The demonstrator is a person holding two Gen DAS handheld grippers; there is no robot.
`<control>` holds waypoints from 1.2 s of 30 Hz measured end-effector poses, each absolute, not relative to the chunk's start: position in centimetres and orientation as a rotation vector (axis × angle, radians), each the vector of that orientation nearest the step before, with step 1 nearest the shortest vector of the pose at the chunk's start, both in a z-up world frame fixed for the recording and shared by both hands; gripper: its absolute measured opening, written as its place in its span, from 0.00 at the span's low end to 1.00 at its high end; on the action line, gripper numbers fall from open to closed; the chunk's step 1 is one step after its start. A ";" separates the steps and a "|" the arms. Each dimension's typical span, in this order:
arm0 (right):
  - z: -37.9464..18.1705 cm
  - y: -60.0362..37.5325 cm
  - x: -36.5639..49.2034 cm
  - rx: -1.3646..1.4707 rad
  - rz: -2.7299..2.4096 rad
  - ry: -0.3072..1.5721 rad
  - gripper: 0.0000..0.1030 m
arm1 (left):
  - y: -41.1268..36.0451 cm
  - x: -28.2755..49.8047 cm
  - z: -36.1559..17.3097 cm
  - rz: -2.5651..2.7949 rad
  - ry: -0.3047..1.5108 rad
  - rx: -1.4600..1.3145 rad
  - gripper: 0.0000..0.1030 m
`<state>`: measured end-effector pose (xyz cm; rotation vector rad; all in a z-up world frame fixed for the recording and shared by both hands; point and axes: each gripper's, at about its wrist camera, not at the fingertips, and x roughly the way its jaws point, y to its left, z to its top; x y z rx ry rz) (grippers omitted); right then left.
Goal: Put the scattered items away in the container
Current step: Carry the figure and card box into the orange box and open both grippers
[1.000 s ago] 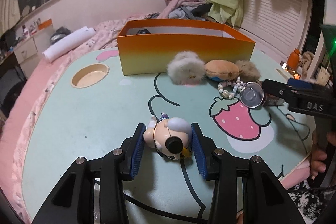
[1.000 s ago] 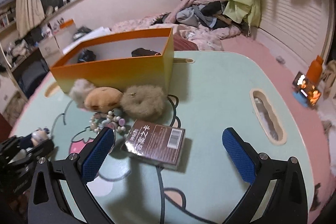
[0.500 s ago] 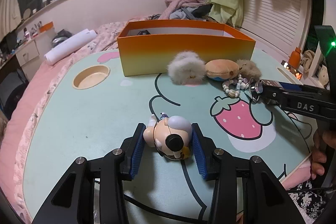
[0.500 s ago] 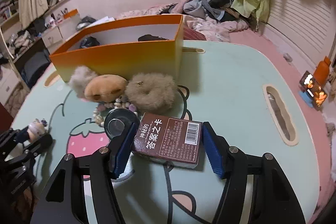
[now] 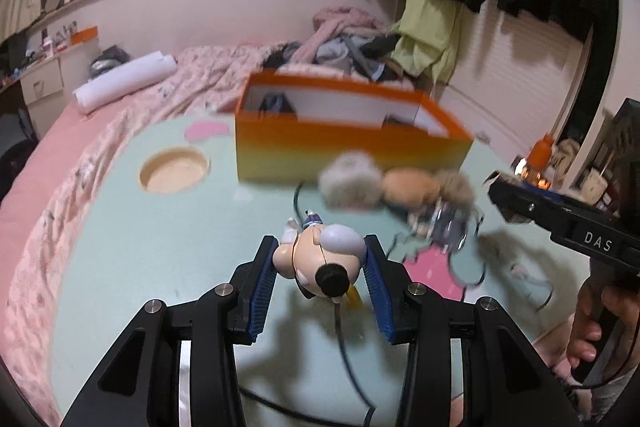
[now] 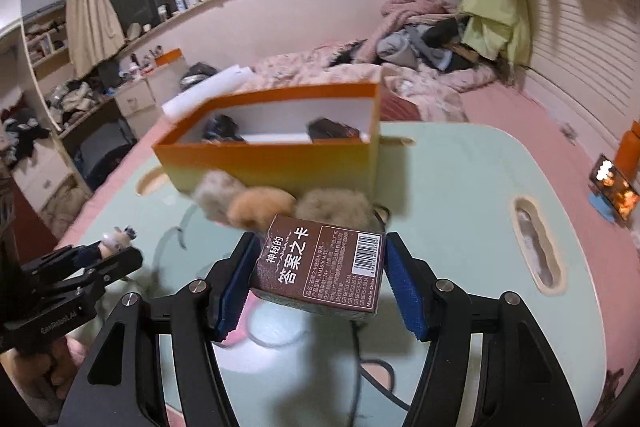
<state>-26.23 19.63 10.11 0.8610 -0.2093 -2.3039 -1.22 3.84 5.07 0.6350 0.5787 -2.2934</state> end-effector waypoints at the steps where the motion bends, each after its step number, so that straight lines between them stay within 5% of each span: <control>1: 10.8 19.5 -26.6 0.855 -2.276 -0.235 0.62 | 3.5 -1.4 6.0 -2.302 0.571 0.614 0.40; 11: 17.0 14.5 -33.5 0.776 -2.321 -0.071 0.62 | -6.2 -8.0 12.4 -2.395 0.662 0.640 0.40; 19: 14.6 9.8 -40.3 0.972 -2.266 -0.042 0.62 | -13.8 -13.6 8.3 -2.264 0.848 0.806 0.40; 23: 13.6 9.6 -42.0 1.018 -2.394 -0.207 0.62 | -14.8 -14.0 7.3 -2.255 0.907 0.795 0.41; 27: 13.6 9.9 -42.6 1.010 -2.404 -0.267 0.65 | -15.1 -13.1 7.5 -2.247 0.928 0.740 0.62; 36: 15.6 11.8 -40.9 0.910 -2.428 -0.401 0.71 | -11.7 -8.9 9.7 -2.293 0.869 0.634 0.76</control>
